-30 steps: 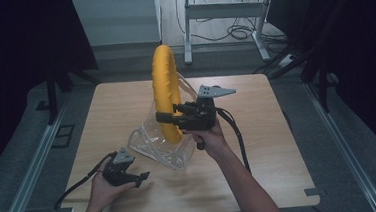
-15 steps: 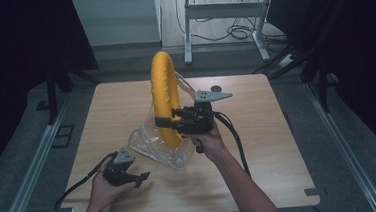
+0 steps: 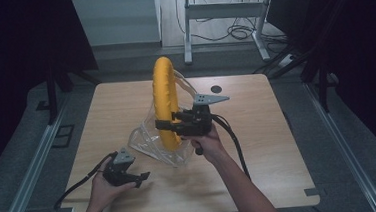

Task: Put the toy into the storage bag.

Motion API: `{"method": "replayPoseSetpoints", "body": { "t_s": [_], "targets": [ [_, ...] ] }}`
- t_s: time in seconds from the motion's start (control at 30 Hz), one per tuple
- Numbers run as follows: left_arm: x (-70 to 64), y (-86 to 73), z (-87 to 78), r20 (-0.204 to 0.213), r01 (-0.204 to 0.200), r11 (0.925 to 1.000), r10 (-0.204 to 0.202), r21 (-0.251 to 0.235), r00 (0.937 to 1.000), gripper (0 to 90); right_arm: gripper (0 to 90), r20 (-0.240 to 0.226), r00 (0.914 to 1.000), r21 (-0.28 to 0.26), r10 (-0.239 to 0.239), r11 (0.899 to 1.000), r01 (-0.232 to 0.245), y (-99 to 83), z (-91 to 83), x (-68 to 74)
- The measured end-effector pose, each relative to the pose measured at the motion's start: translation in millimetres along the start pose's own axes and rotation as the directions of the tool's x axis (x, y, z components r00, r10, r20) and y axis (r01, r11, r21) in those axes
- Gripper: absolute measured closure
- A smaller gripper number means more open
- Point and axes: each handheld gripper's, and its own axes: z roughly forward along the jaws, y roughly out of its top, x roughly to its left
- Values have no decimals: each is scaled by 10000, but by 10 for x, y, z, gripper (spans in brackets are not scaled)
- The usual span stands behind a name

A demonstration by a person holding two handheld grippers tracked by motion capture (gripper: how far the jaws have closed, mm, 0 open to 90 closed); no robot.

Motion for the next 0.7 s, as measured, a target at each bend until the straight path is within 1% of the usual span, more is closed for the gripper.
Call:
{"method": "replayPoseSetpoints", "body": {
  "t_s": [0.13,0.17,0.2,0.27,0.37,0.4,0.43,0.5,0.63,0.7],
  "targets": [
    [-1,0,2,3,1,10000,-1,2,10000,187,498,90,10000,25,17,10000,-18,-10,-3,-12],
    [-1,0,4,3,2,10000,-2,9,10000,186,488,221,9997,52,-93,9999,92,-19,-4,-11],
    [-1,-1,5,3,-3,10000,3,21,10000,186,488,221,9997,52,-93,9999,92,-19,-4,-11],
    [-3,0,8,18,5,10000,-5,36,10000,186,474,378,9991,269,-190,9995,179,-31,2,-11],
    [-3,0,10,17,-10,10000,10,40,10000,186,451,551,9985,496,55,9987,-83,-55,10,-46],
    [-3,0,10,17,-10,10000,10,40,10000,186,451,551,9985,496,55,9987,-83,-55,10,-46],
    [-3,0,11,8,-20,10000,20,43,10000,186,451,561,9977,327,389,9986,-407,-78,3,-101],
    [-3,0,11,6,-20,10000,20,44,10000,186,450,568,9976,256,406,9988,-421,-72,-13,-115],
    [-5,-1,16,20,9,10000,-9,56,10000,186,443,610,9975,322,346,9988,-366,-68,-22,-112],
    [-10,-1,16,8,30,10000,-30,54,10000,186,424,812,9967,321,98,9994,-124,-58,-33,-95]
  ]
}}
